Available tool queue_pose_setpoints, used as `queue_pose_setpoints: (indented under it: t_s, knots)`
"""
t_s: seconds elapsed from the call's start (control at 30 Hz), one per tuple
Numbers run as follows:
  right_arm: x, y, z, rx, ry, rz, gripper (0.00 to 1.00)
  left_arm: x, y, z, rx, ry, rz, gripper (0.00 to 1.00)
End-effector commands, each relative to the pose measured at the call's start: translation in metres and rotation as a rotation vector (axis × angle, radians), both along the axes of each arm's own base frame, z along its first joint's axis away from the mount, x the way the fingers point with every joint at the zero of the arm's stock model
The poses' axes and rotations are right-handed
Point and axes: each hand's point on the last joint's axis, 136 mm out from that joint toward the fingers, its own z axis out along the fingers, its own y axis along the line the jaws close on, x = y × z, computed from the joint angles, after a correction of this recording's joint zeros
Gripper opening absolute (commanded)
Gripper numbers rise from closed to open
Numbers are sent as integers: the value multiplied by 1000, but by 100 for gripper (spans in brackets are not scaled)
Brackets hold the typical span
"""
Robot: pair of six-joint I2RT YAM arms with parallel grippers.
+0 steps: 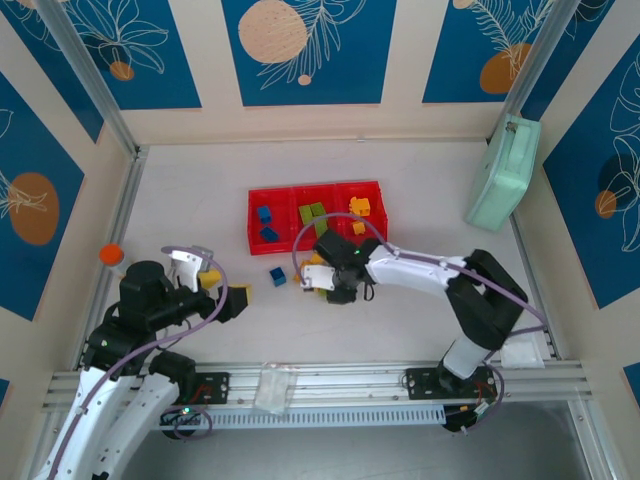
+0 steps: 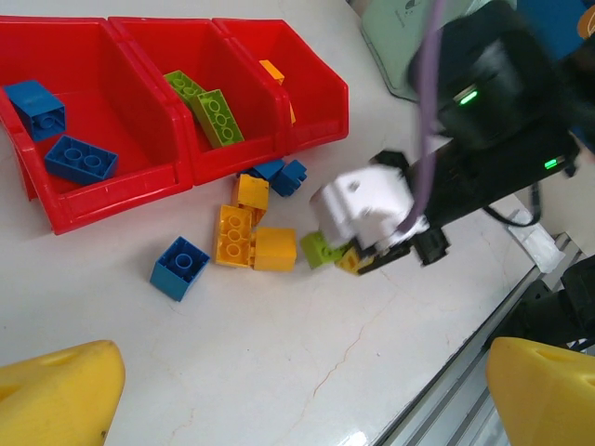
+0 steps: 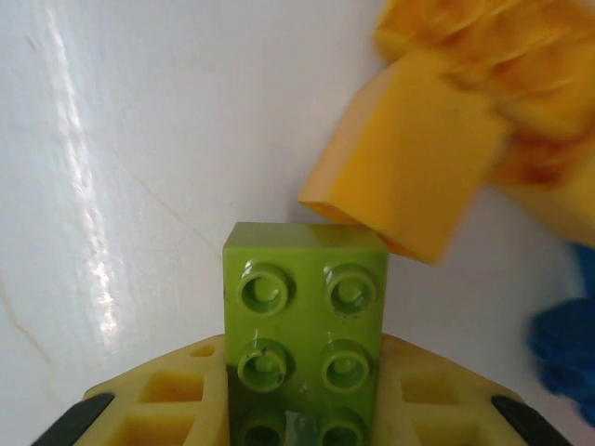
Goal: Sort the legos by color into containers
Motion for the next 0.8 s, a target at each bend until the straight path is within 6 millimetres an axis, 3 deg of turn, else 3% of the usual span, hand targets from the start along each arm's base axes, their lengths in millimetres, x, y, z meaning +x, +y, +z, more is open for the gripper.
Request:
queue_pose_setpoints:
  t_s: [0.0,0.1,0.2,0.37,0.53,0.77]
  knots:
    - [34,22,80,275,-101,-187,15,-2,-1,5,9,-36,-15,99]
    - [66,19,113,362,-109,-423,11,-2,-1,6,7,-36,-18,99]
    - [90,25,120,386,-88,-576,9,-2,-2,6,5,-35,-20,99]
    - [119,43,109,443,-13,-751,13,-3,-1,7,5,-43,-17,99]
    - [149,46,90,465,71,-956,12,-3,0,7,5,-47,-15,99]
    - [170,48,61,475,175,-1122,12,-4,-1,8,1,-51,-19,99]
